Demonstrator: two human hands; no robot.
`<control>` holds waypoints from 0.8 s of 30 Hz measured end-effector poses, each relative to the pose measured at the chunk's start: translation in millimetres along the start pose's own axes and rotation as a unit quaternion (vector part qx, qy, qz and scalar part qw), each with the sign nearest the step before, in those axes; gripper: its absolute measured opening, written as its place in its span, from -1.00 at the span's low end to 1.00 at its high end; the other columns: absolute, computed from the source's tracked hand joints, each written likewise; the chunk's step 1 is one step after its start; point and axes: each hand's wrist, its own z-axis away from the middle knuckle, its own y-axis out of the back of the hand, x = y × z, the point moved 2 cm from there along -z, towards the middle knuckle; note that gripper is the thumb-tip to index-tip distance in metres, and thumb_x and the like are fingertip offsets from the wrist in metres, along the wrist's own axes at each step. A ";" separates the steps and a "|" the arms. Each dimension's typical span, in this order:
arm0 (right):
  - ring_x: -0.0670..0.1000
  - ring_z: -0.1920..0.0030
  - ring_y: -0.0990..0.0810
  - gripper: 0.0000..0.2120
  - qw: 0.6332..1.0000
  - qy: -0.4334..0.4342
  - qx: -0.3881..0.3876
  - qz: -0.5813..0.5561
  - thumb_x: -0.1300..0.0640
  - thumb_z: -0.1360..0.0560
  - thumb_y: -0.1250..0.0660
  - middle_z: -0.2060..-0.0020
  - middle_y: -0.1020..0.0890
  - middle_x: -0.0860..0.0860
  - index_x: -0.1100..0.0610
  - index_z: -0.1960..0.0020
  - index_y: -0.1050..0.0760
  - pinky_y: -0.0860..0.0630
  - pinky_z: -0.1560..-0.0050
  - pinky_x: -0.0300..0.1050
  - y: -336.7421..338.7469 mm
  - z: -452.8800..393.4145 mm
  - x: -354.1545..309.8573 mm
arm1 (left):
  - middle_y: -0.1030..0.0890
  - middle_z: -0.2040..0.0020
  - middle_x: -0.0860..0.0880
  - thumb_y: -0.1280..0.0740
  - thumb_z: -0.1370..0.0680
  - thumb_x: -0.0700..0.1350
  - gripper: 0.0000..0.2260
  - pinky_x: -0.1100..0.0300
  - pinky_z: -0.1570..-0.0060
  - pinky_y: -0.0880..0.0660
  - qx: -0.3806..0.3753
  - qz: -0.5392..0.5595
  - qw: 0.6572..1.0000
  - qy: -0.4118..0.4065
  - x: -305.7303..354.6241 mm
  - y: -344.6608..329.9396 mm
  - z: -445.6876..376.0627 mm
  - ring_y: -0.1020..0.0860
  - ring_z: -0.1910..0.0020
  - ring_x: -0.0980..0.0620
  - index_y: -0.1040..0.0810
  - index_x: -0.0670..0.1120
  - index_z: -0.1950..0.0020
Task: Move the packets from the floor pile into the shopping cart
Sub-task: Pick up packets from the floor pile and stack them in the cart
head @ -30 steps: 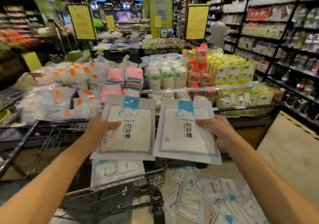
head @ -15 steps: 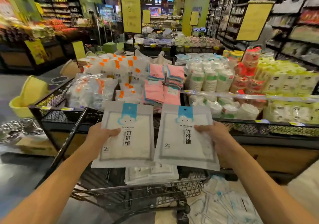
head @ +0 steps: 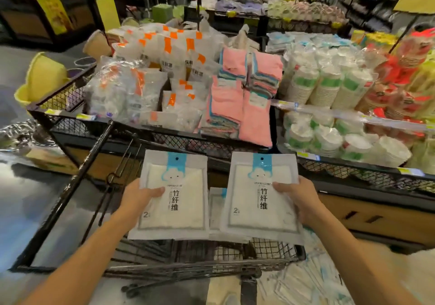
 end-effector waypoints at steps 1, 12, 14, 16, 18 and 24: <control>0.22 0.03 -0.76 -0.66 1.000 -0.012 -0.003 -0.001 0.40 -0.47 -0.48 -0.02 -0.75 0.18 0.21 -0.20 -0.55 -0.68 -0.01 0.24 -0.9 -15.6 6.0 | -0.74 0.02 -0.11 -0.52 -0.47 -0.30 -0.71 -0.10 0.09 -0.66 0.009 -0.003 1.000 0.011 -6.2 -3.6 -7.8 -0.72 0.08 -0.15 -0.61 -0.14 -0.15; 0.19 0.07 -0.76 -0.65 0.991 -0.113 -0.012 0.071 0.32 -0.49 -0.50 -0.02 -0.73 0.16 0.19 -0.23 -0.51 -0.70 0.07 0.22 -14.1 -155.5 101.8 | -0.69 0.04 -0.11 -0.44 -0.49 -0.37 -0.75 0.08 0.28 -0.59 0.073 -0.009 0.990 0.120 -101.2 -53.8 -96.0 -0.67 0.16 -0.08 -0.54 -0.16 -0.11; 0.17 0.09 -0.77 -0.65 0.988 -0.126 -0.016 0.087 0.29 -0.49 -0.50 -0.02 -0.73 0.16 0.17 -0.24 -0.51 -0.71 0.10 0.20 -20.1 -174.9 125.8 | -0.69 -0.02 -0.17 -0.46 -0.48 -0.36 -0.72 -0.03 0.15 -0.63 0.075 -0.010 0.987 0.139 -124.7 -59.1 -117.4 -0.68 0.09 -0.17 -0.53 -0.18 -0.14; 0.13 0.12 -0.77 -0.66 0.985 -0.141 -0.018 0.103 0.27 -0.50 -0.50 0.00 -0.74 0.15 0.16 -0.23 -0.50 -0.71 0.20 0.10 -27.1 -193.4 148.2 | -0.69 -0.04 -0.19 -0.47 -0.47 -0.35 -0.70 -0.11 0.05 -0.63 0.079 -0.004 0.985 0.155 -146.5 -63.3 -141.9 -0.68 0.04 -0.21 -0.53 -0.18 -0.15; 0.11 0.13 -0.78 -0.60 0.982 -0.149 -0.017 0.117 0.25 -0.48 -0.53 -0.01 -0.74 0.14 0.18 -0.26 -0.50 -0.70 0.27 0.03 -35.6 -211.5 169.1 | -0.69 -0.05 -0.17 -0.48 -0.47 -0.35 -0.71 -0.14 0.01 -0.63 0.068 -0.003 0.984 0.166 -167.2 -69.9 -167.0 -0.68 0.02 -0.21 -0.54 -0.15 -0.13; 0.11 0.08 -0.77 -0.64 0.976 -0.169 -0.031 0.137 0.25 -0.48 -0.52 -0.03 -0.74 0.13 0.19 -0.23 -0.54 -0.72 0.17 0.06 -73.3 -267.8 228.4 | -0.70 -0.02 -0.06 -0.53 -0.45 -0.29 -0.71 -0.09 -0.09 -0.61 0.044 -0.013 0.985 0.166 -225.8 -89.2 -234.0 -0.68 -0.01 -0.12 -0.59 -0.06 -0.10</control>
